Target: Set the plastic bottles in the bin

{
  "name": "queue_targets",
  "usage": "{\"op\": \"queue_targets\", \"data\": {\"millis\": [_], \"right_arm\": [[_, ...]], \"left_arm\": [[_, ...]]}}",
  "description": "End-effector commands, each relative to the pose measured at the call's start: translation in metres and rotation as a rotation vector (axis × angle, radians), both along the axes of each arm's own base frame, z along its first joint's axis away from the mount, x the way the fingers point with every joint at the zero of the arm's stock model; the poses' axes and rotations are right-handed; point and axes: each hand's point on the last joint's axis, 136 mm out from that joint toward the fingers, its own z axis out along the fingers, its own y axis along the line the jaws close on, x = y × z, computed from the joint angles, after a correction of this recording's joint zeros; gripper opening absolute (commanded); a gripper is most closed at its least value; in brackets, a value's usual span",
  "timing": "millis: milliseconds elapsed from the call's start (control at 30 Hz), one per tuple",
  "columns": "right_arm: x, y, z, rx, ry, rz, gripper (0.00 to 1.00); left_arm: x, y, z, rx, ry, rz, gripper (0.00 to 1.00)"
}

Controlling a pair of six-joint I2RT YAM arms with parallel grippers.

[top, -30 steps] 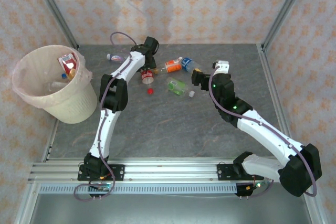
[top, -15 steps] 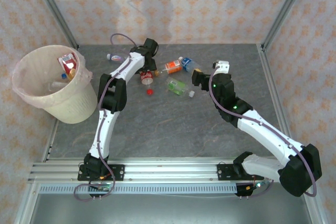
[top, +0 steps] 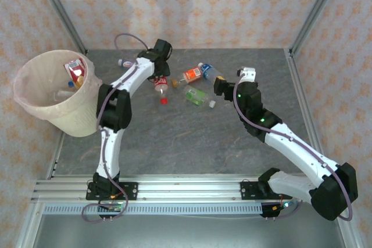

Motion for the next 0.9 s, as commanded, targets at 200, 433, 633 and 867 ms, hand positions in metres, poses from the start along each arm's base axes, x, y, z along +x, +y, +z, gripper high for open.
{"op": "queue_targets", "data": {"millis": [200, 433, 633, 867], "right_arm": [[0.001, -0.007, 0.010, -0.002, -0.028, -0.033, 0.99], [0.009, 0.003, 0.014, 0.029, -0.042, -0.012, 0.99], [0.018, 0.016, 0.014, 0.063, -0.034, 0.023, 0.99], [0.021, 0.023, 0.015, 0.094, -0.029, 0.039, 0.99]], "left_arm": [[-0.091, 0.037, 0.260, -0.057, -0.703, 0.024, 0.53], [-0.188, 0.143, 0.354, 0.281, -0.944, 0.310, 0.53], [-0.248, 0.263, 0.362, 0.495, -0.893, 0.692, 0.53], [-0.252, 0.339, 0.328, 0.566, -0.801, 0.859, 0.53]]}}
